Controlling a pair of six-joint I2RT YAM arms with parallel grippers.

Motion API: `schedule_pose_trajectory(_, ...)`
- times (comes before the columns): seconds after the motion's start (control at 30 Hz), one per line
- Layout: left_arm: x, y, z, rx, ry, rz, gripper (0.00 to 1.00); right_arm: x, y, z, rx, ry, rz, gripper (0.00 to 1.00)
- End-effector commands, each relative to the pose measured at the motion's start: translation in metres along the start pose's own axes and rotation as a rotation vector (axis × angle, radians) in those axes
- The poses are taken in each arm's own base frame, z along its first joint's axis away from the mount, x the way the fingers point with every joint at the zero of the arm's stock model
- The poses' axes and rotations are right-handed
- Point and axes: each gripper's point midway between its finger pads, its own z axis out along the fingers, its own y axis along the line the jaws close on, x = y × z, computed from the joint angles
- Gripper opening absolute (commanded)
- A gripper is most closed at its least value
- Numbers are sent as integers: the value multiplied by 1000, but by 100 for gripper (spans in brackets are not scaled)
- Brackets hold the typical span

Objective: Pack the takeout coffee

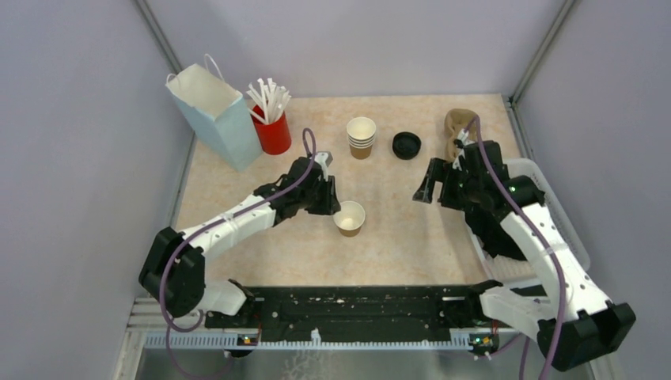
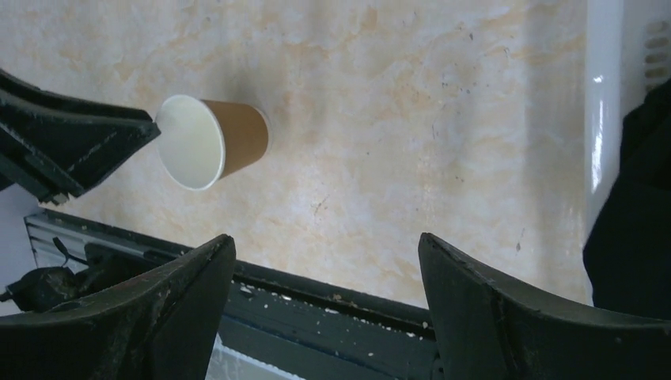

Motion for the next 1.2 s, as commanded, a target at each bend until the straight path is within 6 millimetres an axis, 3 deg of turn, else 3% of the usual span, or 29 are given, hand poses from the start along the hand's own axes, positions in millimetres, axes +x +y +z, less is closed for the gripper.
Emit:
schedule_pose_trajectory(0.0, -30, -25, -24, 64, -71, 42, 44, -44, 21, 26, -52, -85, 9, 83)
schedule_pose_trajectory(0.13, -37, -22, -41, 21, -61, 89, 59, -82, 3, 62, 22, -89, 70, 65)
schedule_pose_trajectory(0.27, -47, -14, -60, -35, -89, 135, 73, -119, -33, 111, 176, -76, 89, 56)
schedule_pose_trajectory(0.5, -52, -18, -78, -24, -101, 192, 80, -177, -70, 176, 390, -64, 40, 40)
schedule_pose_trajectory(0.83, -50, 3, -80, -127, -86, 222, 82, -204, -96, 232, 505, -61, -8, 35)
schedule_pose_trajectory(1.17, -51, 4, -70, -132, -64, 222, 82, -210, -97, 259, 517, -42, -59, 28)
